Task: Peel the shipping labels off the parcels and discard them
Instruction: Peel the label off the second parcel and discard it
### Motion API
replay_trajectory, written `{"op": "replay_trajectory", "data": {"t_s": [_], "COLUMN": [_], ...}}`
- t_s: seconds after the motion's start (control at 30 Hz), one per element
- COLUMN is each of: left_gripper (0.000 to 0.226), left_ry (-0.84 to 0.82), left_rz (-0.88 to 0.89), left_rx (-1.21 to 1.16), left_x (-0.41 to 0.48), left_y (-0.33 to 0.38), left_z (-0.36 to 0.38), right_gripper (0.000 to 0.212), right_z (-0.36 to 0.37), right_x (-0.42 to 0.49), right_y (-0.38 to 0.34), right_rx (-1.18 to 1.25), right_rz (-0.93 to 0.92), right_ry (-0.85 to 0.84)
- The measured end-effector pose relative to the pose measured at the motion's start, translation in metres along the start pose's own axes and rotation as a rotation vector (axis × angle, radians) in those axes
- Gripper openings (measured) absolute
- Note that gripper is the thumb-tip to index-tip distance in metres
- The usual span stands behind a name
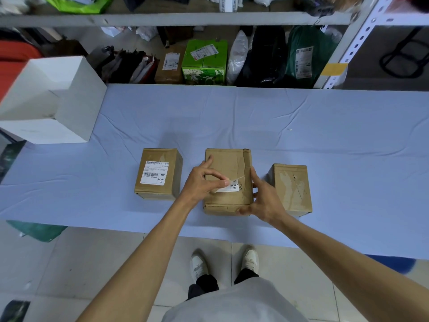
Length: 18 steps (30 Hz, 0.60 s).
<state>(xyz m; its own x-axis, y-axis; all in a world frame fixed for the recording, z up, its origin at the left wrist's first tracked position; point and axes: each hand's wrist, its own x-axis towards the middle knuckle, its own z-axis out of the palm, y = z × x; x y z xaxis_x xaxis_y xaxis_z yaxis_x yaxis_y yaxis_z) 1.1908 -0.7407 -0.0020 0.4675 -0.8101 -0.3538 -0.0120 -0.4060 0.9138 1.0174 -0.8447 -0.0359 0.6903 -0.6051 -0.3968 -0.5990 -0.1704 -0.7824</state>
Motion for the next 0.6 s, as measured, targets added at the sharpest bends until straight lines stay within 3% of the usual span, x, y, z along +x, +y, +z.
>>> {"op": "replay_trajectory", "data": {"t_s": [0.6], "left_gripper": [0.017], "left_ry": [-0.041], "left_rz": [0.001], "left_rx": [-0.033], "left_x": [-0.0028], "left_y": [-0.0002], "left_z": [-0.0034], "right_gripper": [0.136], "right_z": [-0.0006], "right_x": [0.0003], "right_y": [-0.0012], "right_rx": [-0.011], "right_rz": [-0.008], "right_ry": [-0.002]}}
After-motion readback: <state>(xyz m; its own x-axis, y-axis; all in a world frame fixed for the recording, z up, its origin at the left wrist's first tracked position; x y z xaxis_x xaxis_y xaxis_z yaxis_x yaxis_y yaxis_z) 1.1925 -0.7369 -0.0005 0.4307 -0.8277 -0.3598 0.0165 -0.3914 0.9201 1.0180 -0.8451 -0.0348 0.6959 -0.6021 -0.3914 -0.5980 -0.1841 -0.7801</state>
